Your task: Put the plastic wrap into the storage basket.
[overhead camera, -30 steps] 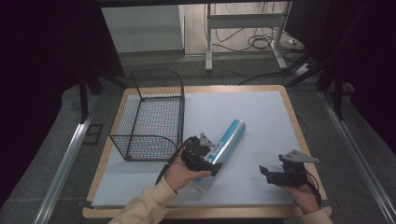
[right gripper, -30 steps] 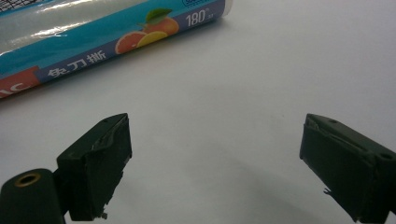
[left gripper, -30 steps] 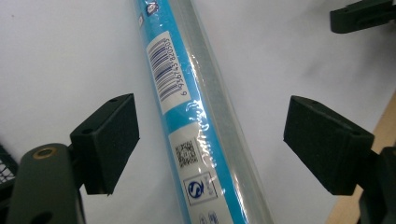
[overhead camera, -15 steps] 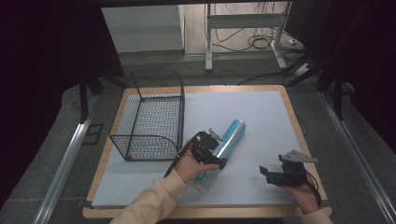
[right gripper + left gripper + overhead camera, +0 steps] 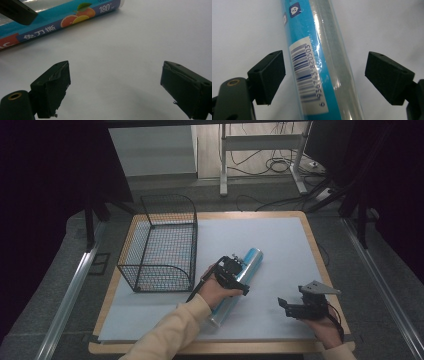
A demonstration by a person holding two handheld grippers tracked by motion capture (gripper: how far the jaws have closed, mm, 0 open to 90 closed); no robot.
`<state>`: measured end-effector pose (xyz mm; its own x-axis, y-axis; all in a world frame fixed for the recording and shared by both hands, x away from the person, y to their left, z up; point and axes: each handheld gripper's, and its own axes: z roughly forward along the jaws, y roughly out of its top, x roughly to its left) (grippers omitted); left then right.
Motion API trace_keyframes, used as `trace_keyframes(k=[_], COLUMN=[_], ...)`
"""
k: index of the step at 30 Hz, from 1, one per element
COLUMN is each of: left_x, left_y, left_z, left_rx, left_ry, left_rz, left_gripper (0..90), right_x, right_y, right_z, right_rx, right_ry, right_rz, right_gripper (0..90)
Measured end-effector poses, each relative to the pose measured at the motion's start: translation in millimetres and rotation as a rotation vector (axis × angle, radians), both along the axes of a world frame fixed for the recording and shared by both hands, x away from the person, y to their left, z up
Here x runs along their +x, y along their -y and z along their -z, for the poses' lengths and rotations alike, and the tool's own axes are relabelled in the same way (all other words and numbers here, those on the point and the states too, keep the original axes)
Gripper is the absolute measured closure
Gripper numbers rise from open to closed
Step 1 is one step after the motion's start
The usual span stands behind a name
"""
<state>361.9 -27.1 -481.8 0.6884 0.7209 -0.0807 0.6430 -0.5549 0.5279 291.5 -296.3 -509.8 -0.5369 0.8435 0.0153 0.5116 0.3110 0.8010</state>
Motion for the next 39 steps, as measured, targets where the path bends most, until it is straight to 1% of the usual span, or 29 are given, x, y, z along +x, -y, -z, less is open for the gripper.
trace_keyframes(k=[3,4,9,10,13,14,19,23,27,29,31,33,36,39], left_x=[2.9,3.7,9.1,9.3,11.0,11.3,13.4,15.6,17.6,19.7,23.8,25.3,25.2,25.6], left_y=[4.1,5.6,9.3,10.1,11.3,12.7,15.8,15.7,14.2,12.0,8.7,7.0,6.1,4.1], left_z=[2.4,3.7,10.6,11.8,15.1,17.2,22.3,21.4,20.6,19.7,18.4,17.9,16.8,14.3], left_rx=[0.026,0.025,0.053,0.049,0.070,0.067,0.096,0.097,0.091,0.081,0.067,0.065,0.079,0.069], left_ry=[-0.009,-0.011,-0.033,-0.037,-0.045,-0.050,-0.058,-0.071,-0.089,-0.110,-0.147,-0.159,-0.150,-0.151], left_rz=[0.008,0.003,-0.004,-0.010,-0.007,-0.013,-0.024,-0.042,-0.048,-0.053,-0.051,-0.047,-0.040,-0.033], left_gripper=[16.6,16.8,18.2,18.3,19.1,19.3,23.5,26.6,27.7,28.1,28.5,28.7,29.1,29.6], right_x=[0.0,0.1,0.2,0.2,0.4,0.5,0.6,1.3,1.4,1.4,1.1,0.9,1.2,1.6], right_y=[-0.1,-0.1,0.1,0.1,0.3,0.4,0.4,0.6,0.9,1.0,1.1,1.3,2.3,2.9], right_z=[-0.1,0.1,0.2,0.2,0.3,0.4,0.6,1.1,1.5,1.1,0.6,0.3,0.0,0.0], right_rx=[-0.006,-0.006,-0.009,-0.008,-0.012,-0.013,-0.017,-0.021,-0.022,-0.021,-0.021,-0.018,-0.017,-0.016], right_ry=[0.003,0.003,0.002,0.001,0.000,0.000,-0.001,-0.006,-0.010,-0.010,-0.008,-0.007,-0.003,-0.002], right_rz=[-0.001,-0.002,0.000,0.001,0.003,0.003,0.003,0.011,0.016,0.018,0.019,0.019,0.019,0.021], right_gripper=[9.2,9.2,9.2,9.2,9.2,9.2,9.2,9.2,9.2,9.3,9.4,9.5,9.6,9.7])
